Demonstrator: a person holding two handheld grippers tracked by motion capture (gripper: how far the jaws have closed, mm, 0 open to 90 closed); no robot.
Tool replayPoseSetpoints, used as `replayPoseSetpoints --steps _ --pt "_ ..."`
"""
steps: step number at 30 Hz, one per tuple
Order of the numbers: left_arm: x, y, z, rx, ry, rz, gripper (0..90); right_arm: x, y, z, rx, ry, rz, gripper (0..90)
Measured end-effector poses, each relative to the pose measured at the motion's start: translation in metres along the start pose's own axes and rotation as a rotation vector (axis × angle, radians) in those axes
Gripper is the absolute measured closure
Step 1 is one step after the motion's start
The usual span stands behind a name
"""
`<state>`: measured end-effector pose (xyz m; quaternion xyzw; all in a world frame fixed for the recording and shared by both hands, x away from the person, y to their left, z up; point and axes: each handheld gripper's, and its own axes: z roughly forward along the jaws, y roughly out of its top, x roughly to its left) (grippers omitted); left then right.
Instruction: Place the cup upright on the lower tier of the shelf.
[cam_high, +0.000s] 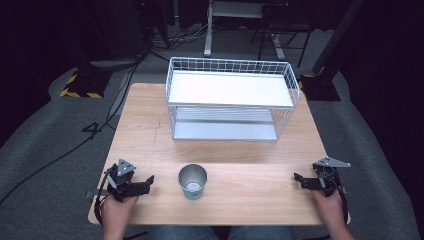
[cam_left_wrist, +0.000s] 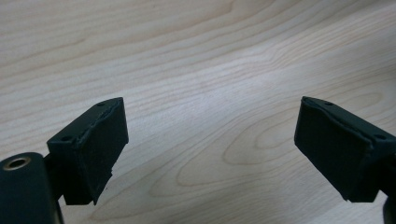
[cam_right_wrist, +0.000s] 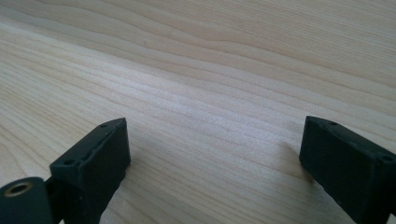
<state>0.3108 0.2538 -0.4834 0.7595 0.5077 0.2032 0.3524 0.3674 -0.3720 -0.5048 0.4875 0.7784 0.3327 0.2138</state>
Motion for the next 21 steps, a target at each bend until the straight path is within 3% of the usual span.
replayPoseSetpoints --steps 8,21 --pt "-0.015 0.007 -0.008 -0.072 -0.062 0.029 10.4 0.001 0.000 0.000 -0.001 0.007 -0.004 8.9" --pt "-0.043 0.013 -0.017 -0.070 -0.141 0.115 10.6 0.001 0.000 0.000 0.000 0.007 -0.005 8.9"
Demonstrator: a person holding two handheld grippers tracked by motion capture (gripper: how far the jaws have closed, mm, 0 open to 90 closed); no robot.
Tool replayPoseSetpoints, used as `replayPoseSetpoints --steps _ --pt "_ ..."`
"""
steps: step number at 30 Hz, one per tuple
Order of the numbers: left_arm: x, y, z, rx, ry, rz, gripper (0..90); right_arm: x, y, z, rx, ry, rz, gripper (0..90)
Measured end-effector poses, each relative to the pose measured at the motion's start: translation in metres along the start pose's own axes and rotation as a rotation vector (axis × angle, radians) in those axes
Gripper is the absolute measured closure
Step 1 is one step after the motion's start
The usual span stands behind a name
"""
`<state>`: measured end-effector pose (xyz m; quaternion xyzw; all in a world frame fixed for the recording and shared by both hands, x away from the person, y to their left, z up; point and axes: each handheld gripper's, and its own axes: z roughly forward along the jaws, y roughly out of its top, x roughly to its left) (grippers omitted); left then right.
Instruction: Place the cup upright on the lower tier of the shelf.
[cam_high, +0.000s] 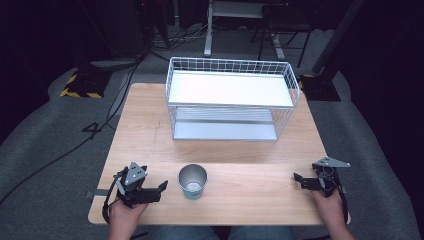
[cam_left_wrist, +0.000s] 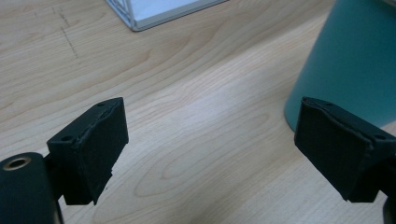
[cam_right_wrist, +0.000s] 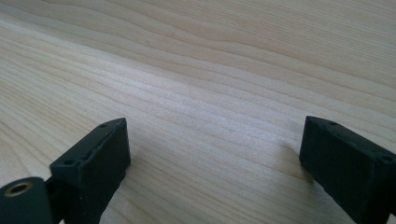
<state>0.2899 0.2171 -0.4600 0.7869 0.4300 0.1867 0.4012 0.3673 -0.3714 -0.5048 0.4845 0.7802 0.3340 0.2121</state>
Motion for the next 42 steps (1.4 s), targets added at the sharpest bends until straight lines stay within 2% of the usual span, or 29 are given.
replayPoseSetpoints --steps 2,4,8,14,17,24,30,34,38,39,42 --pt "-0.004 0.000 -0.002 0.005 0.001 0.012 10.8 0.000 0.000 0.000 0.000 0.000 0.000 8.9" --pt "-0.007 0.000 -0.003 0.004 -0.005 0.003 11.0 0.000 0.000 0.000 0.000 0.000 0.000 8.9" --pt "-0.019 -0.008 -0.009 -0.007 -0.014 0.013 11.2 0.000 0.000 0.000 0.000 0.000 0.000 8.9" --pt "-0.032 -0.009 -0.016 -0.030 -0.037 0.024 11.2 0.000 0.000 0.000 0.000 0.000 0.000 8.9" --pt "-0.042 -0.007 -0.017 -0.031 -0.055 0.058 11.2 0.000 0.000 0.000 0.000 0.000 0.000 8.9" --pt "-0.057 -0.003 -0.014 -0.050 -0.090 0.077 10.9 0.000 0.000 0.000 0.000 0.000 0.000 8.9" --pt "-0.066 -0.003 -0.004 -0.082 -0.143 0.045 12.5 0.000 0.000 0.000 0.000 0.000 -0.001 8.9" --pt "-0.069 -0.004 0.003 -0.094 -0.144 0.039 13.3 0.000 0.000 0.000 0.001 0.000 -0.001 8.9" --pt "-0.069 -0.006 0.012 -0.079 -0.142 0.038 13.9 0.000 0.000 0.000 0.001 0.001 -0.001 8.9" --pt "-0.068 -0.006 0.016 -0.079 -0.149 0.021 14.0 0.000 0.000 0.000 0.002 0.001 -0.002 8.9" --pt "-0.068 -0.006 0.019 -0.084 -0.152 0.014 14.2 0.000 0.000 0.000 0.001 0.002 -0.001 8.9"
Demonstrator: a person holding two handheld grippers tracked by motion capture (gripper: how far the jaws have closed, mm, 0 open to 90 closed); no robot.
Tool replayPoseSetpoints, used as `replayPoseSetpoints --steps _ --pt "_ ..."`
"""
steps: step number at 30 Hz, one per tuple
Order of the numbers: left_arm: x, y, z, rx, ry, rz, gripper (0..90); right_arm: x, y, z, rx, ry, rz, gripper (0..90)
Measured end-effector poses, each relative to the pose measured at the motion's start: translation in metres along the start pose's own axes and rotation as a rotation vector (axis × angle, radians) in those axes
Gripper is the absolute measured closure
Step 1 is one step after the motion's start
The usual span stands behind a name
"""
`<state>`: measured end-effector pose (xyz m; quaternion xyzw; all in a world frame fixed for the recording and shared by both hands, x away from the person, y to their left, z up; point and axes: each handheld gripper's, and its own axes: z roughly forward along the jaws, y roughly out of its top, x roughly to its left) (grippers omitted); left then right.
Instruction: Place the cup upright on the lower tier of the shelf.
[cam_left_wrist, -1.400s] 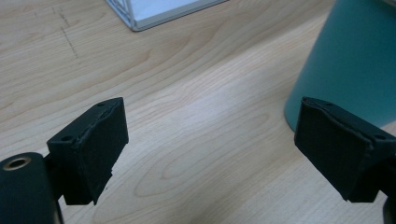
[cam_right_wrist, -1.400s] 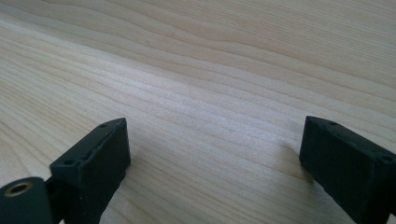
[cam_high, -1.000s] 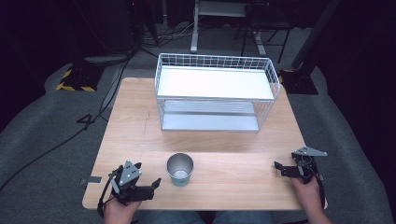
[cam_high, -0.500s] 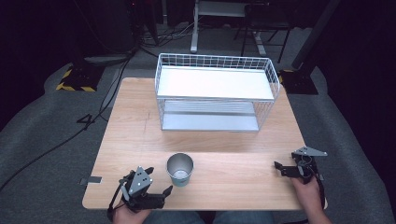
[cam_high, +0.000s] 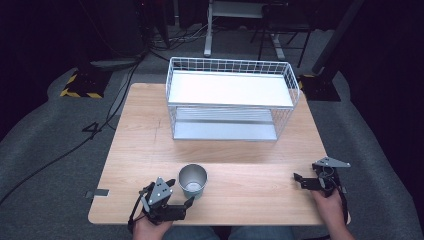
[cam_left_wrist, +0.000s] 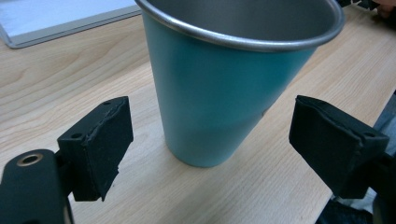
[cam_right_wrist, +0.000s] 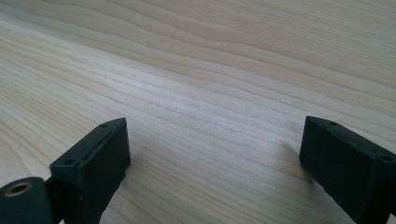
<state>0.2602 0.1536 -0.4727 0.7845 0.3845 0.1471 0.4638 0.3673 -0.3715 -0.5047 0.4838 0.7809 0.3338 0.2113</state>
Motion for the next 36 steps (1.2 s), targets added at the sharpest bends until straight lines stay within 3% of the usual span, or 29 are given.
replayPoseSetpoints --steps 5,17,22,26,31,36 --pt "-0.005 0.000 0.010 -0.020 0.001 -0.004 13.6 0.000 0.000 0.000 0.000 0.000 -0.001 9.0" --pt "-0.004 -0.003 0.027 0.002 -0.019 0.004 11.6 0.001 0.000 0.000 -0.002 0.007 -0.007 9.0" --pt "-0.002 -0.005 0.033 -0.025 0.010 -0.014 12.6 0.002 0.000 0.000 -0.001 0.007 -0.007 9.0" --pt "-0.001 -0.006 0.035 -0.048 0.008 -0.030 12.9 0.002 0.000 0.000 -0.002 0.008 -0.008 9.0" --pt "-0.002 -0.005 0.041 -0.032 0.010 -0.015 14.1 0.002 0.000 0.000 -0.001 0.008 -0.009 9.0" --pt "-0.004 -0.004 0.044 0.001 0.016 0.026 16.0 0.002 0.000 0.000 -0.001 0.009 -0.009 9.0"
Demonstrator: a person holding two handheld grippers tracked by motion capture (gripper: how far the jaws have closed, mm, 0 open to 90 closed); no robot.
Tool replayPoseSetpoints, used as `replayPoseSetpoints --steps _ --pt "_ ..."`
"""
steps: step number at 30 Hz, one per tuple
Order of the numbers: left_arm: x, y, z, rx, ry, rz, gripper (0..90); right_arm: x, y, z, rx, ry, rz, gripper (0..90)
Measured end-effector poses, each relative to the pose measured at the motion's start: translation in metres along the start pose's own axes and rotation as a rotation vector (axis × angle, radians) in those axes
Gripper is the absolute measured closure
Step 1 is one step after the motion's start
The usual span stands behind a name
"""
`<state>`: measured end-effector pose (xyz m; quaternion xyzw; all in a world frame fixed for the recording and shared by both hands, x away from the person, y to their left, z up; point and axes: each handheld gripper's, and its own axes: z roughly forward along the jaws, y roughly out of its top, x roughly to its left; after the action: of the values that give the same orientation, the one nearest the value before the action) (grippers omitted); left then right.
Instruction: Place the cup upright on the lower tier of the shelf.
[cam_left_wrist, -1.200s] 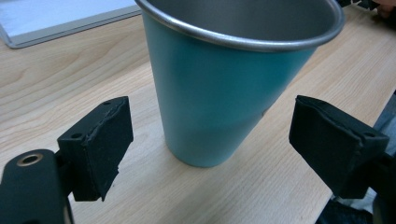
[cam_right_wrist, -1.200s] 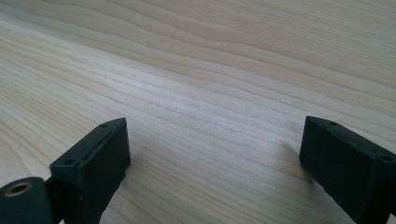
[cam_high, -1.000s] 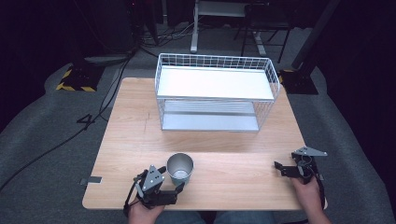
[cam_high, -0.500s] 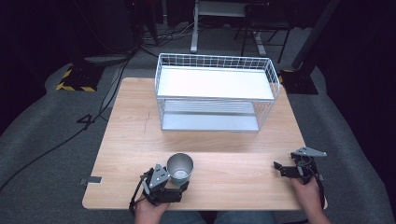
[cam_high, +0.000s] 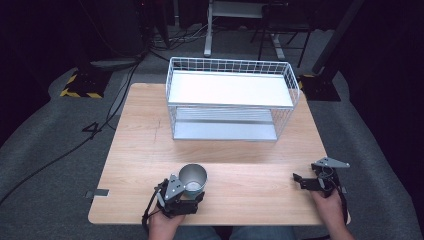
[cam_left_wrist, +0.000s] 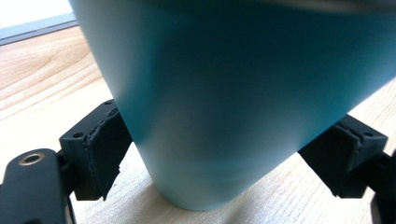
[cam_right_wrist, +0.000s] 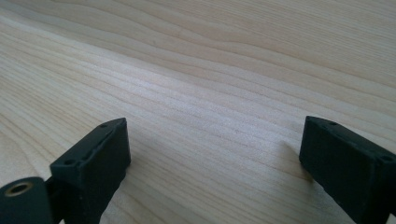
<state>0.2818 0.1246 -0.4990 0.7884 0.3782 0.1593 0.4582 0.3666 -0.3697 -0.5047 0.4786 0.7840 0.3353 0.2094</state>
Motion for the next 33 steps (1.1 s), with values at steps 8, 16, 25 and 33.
replayPoseSetpoints --steps 8,16,25,33 --pt "-0.0002 -0.0001 -0.0003 0.004 0.011 0.015 21.9 0.0001 0.0000 0.0001 -0.001 -0.001 0.000 9.0" --pt "0.0004 0.0001 -0.0007 0.006 0.008 0.016 22.1 0.0001 0.0000 0.0001 -0.001 -0.001 0.001 9.0" --pt "0.0007 0.0013 -0.0010 0.012 -0.017 -0.010 22.2 0.0010 0.0001 0.0001 0.000 -0.003 0.002 9.0" --pt "-0.0005 0.0090 -0.0068 0.001 -0.048 -0.014 22.2 0.0023 0.0006 0.0006 0.000 -0.008 0.007 9.0"
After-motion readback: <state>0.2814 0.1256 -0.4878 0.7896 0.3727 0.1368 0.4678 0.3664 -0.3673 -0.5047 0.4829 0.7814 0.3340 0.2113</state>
